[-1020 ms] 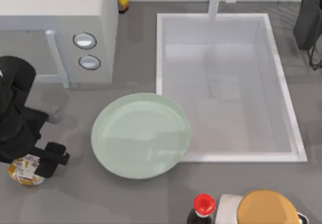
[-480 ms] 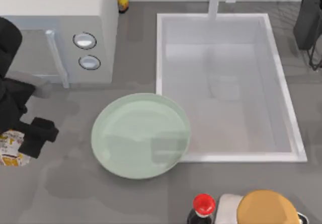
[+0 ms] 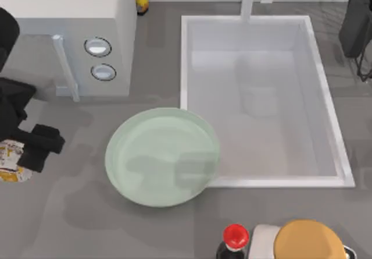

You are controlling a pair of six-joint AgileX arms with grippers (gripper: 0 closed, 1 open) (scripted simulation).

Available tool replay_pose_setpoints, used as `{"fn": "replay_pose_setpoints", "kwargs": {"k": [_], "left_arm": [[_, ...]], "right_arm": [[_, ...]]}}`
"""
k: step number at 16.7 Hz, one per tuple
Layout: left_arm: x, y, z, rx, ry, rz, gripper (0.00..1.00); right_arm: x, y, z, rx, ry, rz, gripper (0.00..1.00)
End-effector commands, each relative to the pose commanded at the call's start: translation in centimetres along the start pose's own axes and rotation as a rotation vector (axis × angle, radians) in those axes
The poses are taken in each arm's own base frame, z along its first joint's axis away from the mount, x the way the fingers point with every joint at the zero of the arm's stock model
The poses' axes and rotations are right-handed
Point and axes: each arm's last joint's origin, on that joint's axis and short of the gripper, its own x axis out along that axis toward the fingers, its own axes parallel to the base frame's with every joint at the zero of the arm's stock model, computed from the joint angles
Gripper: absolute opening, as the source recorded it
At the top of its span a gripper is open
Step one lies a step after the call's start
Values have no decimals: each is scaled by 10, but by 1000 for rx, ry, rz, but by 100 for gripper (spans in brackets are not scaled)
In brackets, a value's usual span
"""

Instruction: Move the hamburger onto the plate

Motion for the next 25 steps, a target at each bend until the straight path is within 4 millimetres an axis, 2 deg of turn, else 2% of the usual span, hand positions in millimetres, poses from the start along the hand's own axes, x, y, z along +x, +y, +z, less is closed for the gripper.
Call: {"fn": "replay_pose_setpoints", "kwargs": {"k": [5,11,18,25], "left_arm": [[0,-9,21,-152,41,4,0],[2,-37,66,-537,104,48,0],[14,-93,116,-1086,121,158,0],[26,-154,142,-1588,48,245,0]], "right_arm": [[0,0,0,0,0,0,100],[0,0,0,0,0,0,100],[0,0,0,0,0,0,100],[0,0,0,0,0,0,100]]}}
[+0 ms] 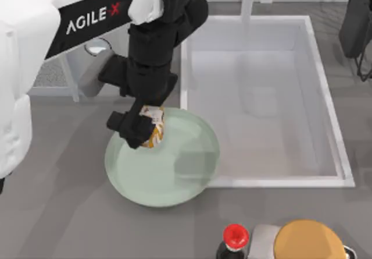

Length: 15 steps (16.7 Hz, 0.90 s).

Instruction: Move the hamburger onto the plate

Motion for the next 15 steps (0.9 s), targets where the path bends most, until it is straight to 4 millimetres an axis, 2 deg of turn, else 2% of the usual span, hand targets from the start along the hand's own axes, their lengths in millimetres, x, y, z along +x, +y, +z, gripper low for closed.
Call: {"fn": "replay_pose_setpoints", "kwargs": {"k": [4,6,12,15], "left_arm": [[-1,-5,-25,-188,-17,-13,0],[-2,-6,-31,-235,-18,-22,0],[-3,-6,-29,-255,-14,-28,0],[6,-7,-29,-260,-14,-30,0]], "right_arm": [[0,0,0,0,0,0,100],[0,0,0,0,0,0,100],[0,0,0,0,0,0,100],[0,0,0,0,0,0,100]]}}
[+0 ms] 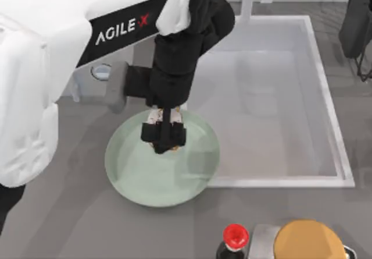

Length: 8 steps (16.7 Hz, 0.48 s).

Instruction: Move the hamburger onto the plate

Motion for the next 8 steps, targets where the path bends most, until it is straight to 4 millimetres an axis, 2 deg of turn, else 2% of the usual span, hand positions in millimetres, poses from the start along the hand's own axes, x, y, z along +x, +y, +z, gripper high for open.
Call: {"fn": "replay_pose_setpoints", "kwargs": {"k": [4,8], "left_arm": [[30,1,-3,5,-2,3,0],[35,2,-4,7,-1,0,0]], "right_arm": [[0,0,0,0,0,0,100],[0,0,0,0,0,0,100]]}}
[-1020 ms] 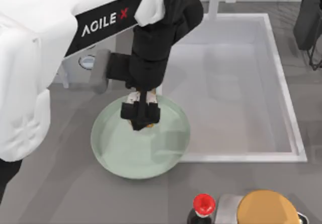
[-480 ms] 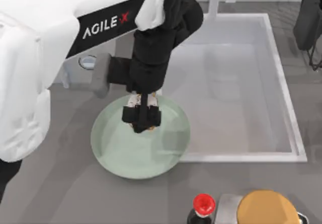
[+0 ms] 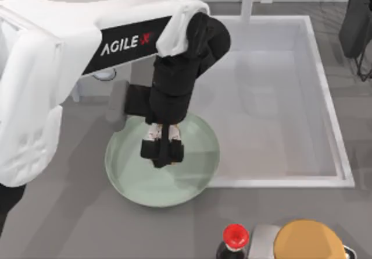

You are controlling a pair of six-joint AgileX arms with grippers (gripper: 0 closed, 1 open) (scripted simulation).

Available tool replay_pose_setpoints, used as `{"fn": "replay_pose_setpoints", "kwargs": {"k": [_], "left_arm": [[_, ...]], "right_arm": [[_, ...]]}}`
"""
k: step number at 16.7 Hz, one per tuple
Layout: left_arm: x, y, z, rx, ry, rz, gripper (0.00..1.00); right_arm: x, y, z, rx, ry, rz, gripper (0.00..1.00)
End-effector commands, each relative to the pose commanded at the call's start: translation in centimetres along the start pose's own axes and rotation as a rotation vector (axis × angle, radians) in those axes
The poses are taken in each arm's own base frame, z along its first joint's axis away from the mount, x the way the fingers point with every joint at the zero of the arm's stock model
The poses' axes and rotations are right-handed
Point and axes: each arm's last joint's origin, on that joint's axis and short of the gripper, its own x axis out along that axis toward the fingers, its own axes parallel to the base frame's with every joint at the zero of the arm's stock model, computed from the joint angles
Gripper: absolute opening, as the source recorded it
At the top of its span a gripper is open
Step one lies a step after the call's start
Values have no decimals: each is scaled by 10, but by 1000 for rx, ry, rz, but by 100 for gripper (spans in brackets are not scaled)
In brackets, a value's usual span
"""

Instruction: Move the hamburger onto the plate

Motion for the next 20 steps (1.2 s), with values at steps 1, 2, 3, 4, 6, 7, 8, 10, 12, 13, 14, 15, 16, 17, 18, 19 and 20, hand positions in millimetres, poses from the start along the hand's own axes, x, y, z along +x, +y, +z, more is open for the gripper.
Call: {"fn": "replay_pose_setpoints", "kwargs": {"k": [1,2,3,4,6,7,8,10,12,13,14,15,16,17,18,19,20], "left_arm": [[0,0,0,0,0,0,0],[0,0,0,0,0,0,8],[0,0,0,0,0,0,15],[0,0,0,0,0,0,23],[0,0,0,0,0,0,38],[0,0,0,0,0,0,45],[0,0,0,0,0,0,53],[0,0,0,0,0,0,68],[0,0,0,0,0,0,83],[0,0,0,0,0,0,90],[0,0,0,0,0,0,98],[0,0,0,0,0,0,100],[0,0,0,0,0,0,100],[0,0,0,0,0,0,100],[0,0,0,0,0,0,100],[0,0,0,0,0,0,100],[0,0,0,0,0,0,100]], "right_arm": [[0,0,0,0,0,0,100],[0,0,0,0,0,0,100],[0,0,0,0,0,0,100],[0,0,0,0,0,0,100],[0,0,0,0,0,0,100],[0,0,0,0,0,0,100],[0,0,0,0,0,0,100],[0,0,0,0,0,0,100],[0,0,0,0,0,0,100],[0,0,0,0,0,0,100],[0,0,0,0,0,0,100],[0,0,0,0,0,0,100],[0,0,0,0,0,0,100],[0,0,0,0,0,0,100],[0,0,0,0,0,0,100],[0,0,0,0,0,0,100],[0,0,0,0,0,0,100]]}}
